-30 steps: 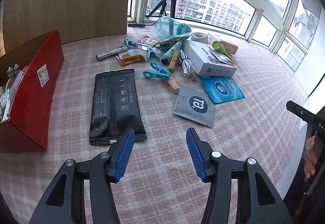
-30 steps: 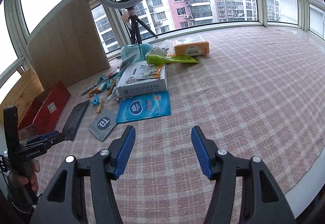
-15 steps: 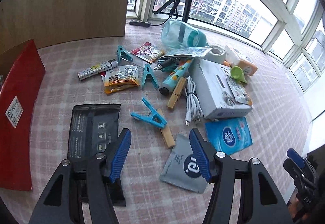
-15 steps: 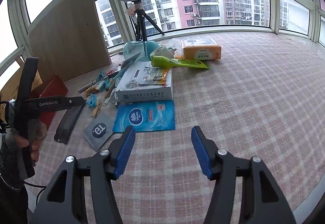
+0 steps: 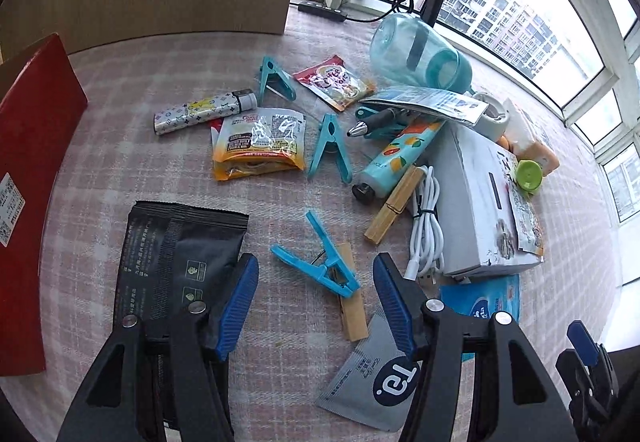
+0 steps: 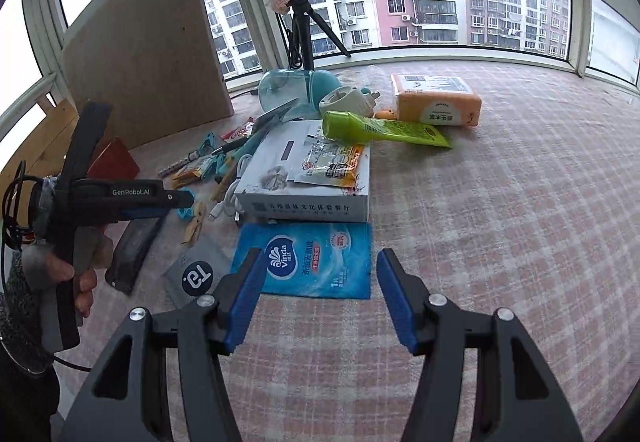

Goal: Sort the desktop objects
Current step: 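Move the left tool over the black pouch while the right tool approaches a blue clothespin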

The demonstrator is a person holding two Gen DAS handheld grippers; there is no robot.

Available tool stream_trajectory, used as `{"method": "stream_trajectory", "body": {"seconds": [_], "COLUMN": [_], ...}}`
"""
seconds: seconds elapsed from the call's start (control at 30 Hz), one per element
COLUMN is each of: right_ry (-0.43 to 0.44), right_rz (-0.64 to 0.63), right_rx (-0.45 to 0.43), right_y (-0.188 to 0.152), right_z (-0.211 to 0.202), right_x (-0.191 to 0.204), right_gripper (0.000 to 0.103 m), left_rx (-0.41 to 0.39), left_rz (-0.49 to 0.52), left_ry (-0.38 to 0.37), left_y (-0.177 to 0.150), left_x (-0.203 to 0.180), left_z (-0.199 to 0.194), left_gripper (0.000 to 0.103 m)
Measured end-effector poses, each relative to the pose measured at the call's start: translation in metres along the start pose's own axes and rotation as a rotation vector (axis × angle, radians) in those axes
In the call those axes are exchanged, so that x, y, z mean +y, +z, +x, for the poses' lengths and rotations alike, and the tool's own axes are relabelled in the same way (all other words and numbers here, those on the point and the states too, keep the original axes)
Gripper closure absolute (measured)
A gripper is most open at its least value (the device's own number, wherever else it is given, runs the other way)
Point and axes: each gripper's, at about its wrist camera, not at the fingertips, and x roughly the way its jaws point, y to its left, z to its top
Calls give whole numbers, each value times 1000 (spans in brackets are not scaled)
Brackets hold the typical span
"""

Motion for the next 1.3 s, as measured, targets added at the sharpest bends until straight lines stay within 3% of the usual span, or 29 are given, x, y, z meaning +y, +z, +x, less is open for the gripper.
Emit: {"method": "stream_trajectory", "body": {"seconds": [0.17,0.3,0.43,0.77,0.97,1.03,1.23,1.3], "right_ry": [101,193,161,-6,-9,5,-26,-82], "right_rz": [47,-65,-145,100,239,244,124,-39], "right_rx": [28,68,80,134,-35,-50,5,-36], "right_y": [6,24,33,24,38,43,66,73], "right_z": [3,11,21,28,-4,-5,20,24], "right_x": [1,36,52,-60,-87,-87,-64,-51], "right_gripper": [49,60,61,61,61,61,61,61], "left_rx": [3,-2,11,15,2,1,-29,-34], "left_rz": [-25,-48,-35,-23,-35,-28,44,92], "left_ry": [5,-2,1,-3,-22,-21,-10,-4], "left_y": [1,4,2,-1,-2,-2,-4,-6], "left_x": [5,9,8,6,11,10,8,7], "left_z": [5,6,7,8,3,3,-12,-18], "left_gripper": [46,46,46,46,46,46,46,46]}}
